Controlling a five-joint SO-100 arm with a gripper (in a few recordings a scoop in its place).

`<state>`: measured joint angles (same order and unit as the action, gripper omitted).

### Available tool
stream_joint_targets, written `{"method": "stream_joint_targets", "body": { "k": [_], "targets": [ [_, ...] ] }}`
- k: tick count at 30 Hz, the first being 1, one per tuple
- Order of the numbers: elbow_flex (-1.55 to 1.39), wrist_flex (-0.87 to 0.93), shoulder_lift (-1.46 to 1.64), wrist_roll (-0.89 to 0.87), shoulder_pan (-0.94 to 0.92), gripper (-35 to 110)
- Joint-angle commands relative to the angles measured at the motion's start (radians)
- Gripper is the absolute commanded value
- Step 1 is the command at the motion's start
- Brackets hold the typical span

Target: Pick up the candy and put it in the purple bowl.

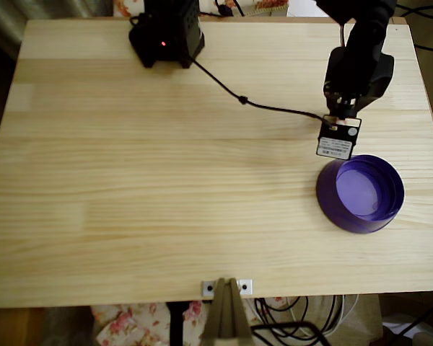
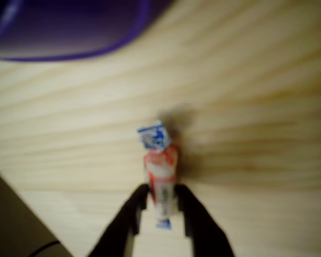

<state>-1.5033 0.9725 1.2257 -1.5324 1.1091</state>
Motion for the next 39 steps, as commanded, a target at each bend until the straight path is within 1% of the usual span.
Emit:
{"method": "stream_joint_targets", "body": {
  "k": [1, 9, 16, 20, 30, 35, 39],
  "targets": [
    [0.091, 0.066, 0.067, -0.919, 0.012, 0],
    [0.153, 0.187, 0.077, -0.831, 0.017, 1],
    [0.184, 0.247, 0.092, -0.683, 0.009, 0],
    [0.235, 0.284, 0.084, -0.541, 0.000, 0],
    [0.259, 0.291, 0.083, -0.241, -0.028, 1],
    [0.267, 0.290, 0.094, -0.043, -0.043, 1],
    [0.265, 0.290, 0.114, 0.064, -0.051, 1]
  ]
}}
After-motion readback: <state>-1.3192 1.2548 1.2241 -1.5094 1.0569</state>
